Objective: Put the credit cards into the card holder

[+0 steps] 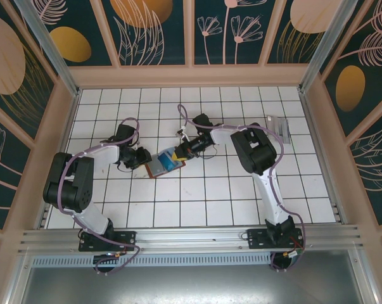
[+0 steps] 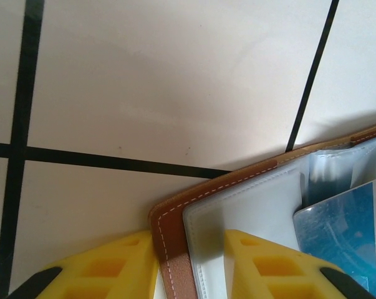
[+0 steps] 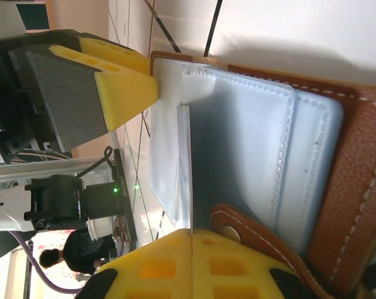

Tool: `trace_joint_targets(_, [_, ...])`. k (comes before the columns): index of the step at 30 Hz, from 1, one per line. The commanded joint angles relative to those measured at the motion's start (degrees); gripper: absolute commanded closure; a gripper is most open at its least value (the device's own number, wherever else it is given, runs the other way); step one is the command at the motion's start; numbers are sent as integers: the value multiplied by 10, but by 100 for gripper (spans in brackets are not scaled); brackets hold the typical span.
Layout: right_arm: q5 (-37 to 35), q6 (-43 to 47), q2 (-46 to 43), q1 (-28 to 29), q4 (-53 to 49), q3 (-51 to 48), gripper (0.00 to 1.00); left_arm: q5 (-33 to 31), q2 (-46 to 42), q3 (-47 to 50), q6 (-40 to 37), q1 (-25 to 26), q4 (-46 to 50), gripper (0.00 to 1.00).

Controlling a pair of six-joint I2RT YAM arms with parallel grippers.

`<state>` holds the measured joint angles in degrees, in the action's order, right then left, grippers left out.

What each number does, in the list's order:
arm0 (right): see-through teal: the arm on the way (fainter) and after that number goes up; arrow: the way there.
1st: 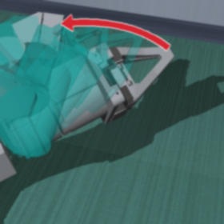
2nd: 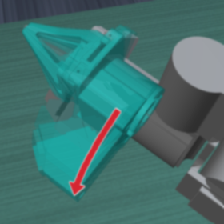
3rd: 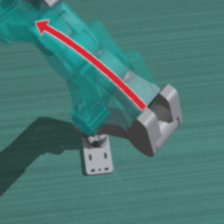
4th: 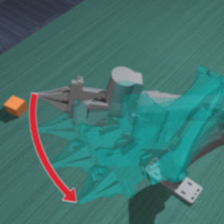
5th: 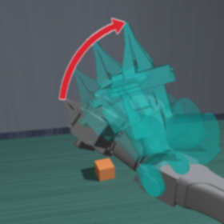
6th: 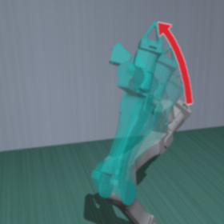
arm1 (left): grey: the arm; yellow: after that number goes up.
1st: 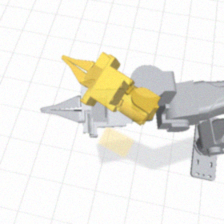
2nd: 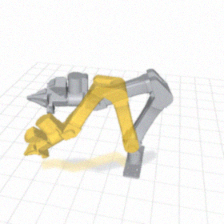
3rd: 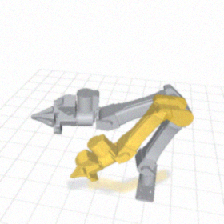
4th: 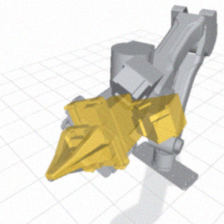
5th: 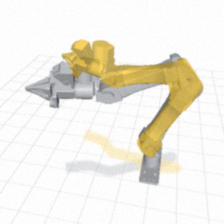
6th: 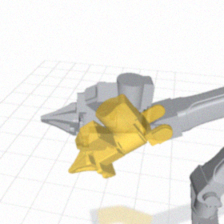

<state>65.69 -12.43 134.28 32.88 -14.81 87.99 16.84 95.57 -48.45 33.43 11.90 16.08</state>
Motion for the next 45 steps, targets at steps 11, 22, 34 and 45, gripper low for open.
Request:
trace_joint_targets(11, [-107, -45, -36, 8, -19, -27, 100, -13, 21, 7, -10, -1, -9, 67])
trace_joint_targets(22, [-90, -72, -53, 14, 23, -46, 100, -5, 23, 6, -10, -1, -14, 65])
trace_joint_targets(34, [-61, -20, -1, 35, -44, 26, 100, -8, 21, 3, -10, -2, -11, 65])
trace_joint_targets(45, [-90, -42, -1, 34, 28, 13, 100, 1, 23, 5, -11, -2, -14, 64])
